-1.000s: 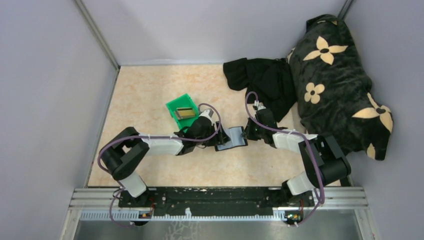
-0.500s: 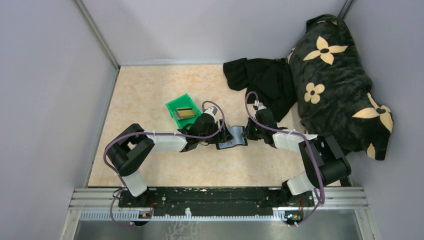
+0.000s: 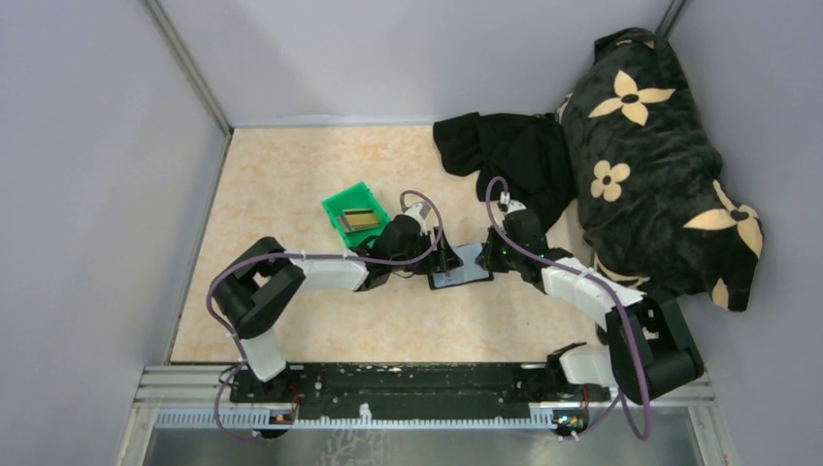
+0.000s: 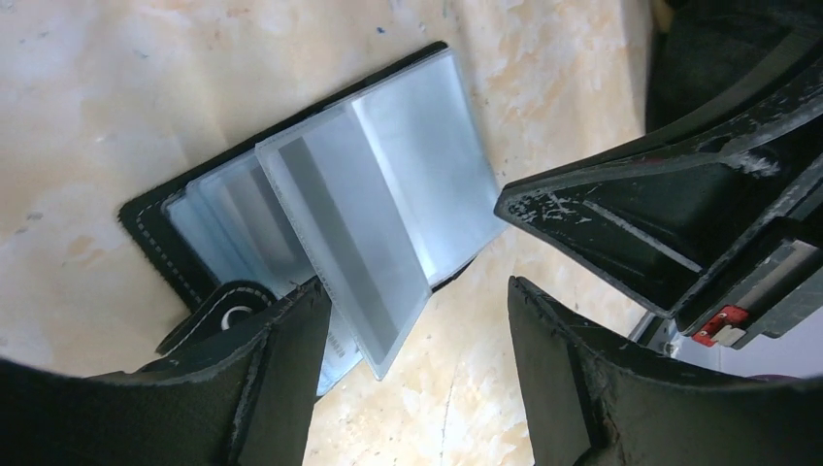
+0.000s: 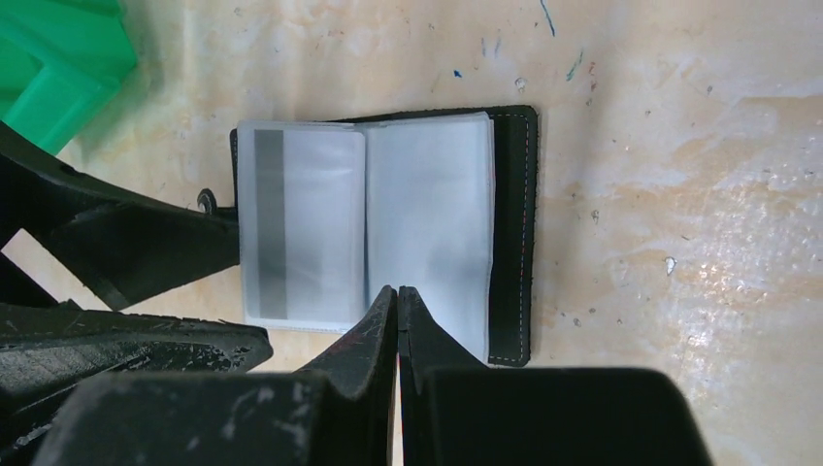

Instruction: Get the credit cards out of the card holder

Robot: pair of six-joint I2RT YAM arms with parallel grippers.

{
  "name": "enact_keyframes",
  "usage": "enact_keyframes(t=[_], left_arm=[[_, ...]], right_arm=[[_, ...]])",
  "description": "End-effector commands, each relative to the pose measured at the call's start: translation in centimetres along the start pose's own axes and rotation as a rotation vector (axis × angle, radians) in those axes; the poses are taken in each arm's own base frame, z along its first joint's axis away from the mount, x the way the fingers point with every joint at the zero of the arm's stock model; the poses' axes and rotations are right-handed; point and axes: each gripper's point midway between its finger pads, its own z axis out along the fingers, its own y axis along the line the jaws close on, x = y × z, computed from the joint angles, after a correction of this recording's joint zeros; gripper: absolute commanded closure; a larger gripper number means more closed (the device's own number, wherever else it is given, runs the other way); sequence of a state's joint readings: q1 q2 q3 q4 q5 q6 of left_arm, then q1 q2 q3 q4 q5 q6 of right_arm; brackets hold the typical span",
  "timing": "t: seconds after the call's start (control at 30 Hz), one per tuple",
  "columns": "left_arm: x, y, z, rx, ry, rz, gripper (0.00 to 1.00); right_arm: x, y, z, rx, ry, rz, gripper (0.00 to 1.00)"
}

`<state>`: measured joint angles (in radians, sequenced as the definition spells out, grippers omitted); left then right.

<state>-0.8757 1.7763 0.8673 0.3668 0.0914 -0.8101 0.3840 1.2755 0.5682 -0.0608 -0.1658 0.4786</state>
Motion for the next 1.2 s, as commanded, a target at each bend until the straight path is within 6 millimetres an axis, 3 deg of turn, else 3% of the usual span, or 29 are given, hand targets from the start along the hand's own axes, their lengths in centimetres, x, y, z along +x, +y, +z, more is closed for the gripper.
enact_keyframes(t=[0.0, 0.3, 0.57, 0.73, 0.87, 1.07, 1.17], left_arm=[[-0.9, -1.9, 0.8, 0.064, -0.017, 0.026, 0.27], [-1.6, -3.4, 1.9, 0.108, -0.014, 0.032, 0.27], [-2.8, -8.1, 3.3, 0.269, 0.009, 0.061, 0.27], [-1.8, -9.1, 4.2, 0.308, 0.047, 0.071, 0.27], [-1.6, -7.4, 3.2, 0.260, 0.017, 0.063, 0.27], [-2.7, -3.1, -0.4, 0.154, -0.076, 0.059, 0.31], [-1.6, -0.5, -1.2, 0.084, -0.069, 0.057, 0.38]], right_arm=[[-1.9, 1.0, -0.7, -0.009, -0.045, -0.041, 1.00], [-1.1, 0.2, -0.3, 0.016, -0.031, -0.023, 1.00], [-5.1, -0.9, -4.1, 0.117, -0.234, 0.044, 1.00], [-6.2, -1.8, -5.8, 0.163, -0.297, 0.073, 1.00], [-6.4, -1.3, -6.1, 0.130, -0.312, 0.043, 1.00], [-3.5, 2.0, -2.6, -0.087, -0.127, 0.020, 1.00], [-2.8, 3.4, -1.6, -0.189, -0.108, 0.035, 0.89]])
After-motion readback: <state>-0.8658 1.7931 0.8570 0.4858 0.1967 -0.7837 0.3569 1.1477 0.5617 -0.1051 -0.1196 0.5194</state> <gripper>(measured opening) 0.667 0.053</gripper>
